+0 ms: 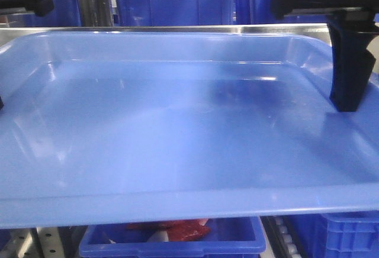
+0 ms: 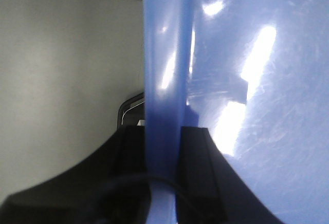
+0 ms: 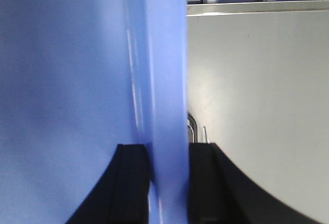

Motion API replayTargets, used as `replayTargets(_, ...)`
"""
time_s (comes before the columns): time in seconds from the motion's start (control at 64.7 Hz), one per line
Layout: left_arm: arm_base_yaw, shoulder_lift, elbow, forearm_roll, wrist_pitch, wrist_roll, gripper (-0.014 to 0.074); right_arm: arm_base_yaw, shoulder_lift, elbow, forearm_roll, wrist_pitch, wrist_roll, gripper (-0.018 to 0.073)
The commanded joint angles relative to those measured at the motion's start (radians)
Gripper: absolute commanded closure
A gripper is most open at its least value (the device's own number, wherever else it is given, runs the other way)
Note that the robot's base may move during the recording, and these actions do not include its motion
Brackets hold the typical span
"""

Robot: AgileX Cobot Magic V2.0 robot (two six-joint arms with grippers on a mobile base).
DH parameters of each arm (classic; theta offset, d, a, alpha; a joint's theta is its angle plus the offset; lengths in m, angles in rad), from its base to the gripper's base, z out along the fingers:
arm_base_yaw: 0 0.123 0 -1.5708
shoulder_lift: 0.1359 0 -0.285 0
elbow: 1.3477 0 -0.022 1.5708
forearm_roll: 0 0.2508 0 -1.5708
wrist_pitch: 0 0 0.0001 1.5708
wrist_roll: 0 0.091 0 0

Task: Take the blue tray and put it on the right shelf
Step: 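Carry the tray up to the shelf level above the blue bins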

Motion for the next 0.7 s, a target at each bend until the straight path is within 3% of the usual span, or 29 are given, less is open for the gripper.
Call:
replayTargets(0.0, -0.018, -0.017, -0.035, -0.047, -0.048, -0.024, 0.0645, 0.01, -0.035, -0.036, 0.052, -0.084, 0.009, 0.0337)
replayTargets(0.68, -0.018, -0.017, -0.035, -0.047, -0.048, -0.024, 0.0645, 0.01, -0.035, -0.036, 0.052, -0.097, 0.009, 0.0337)
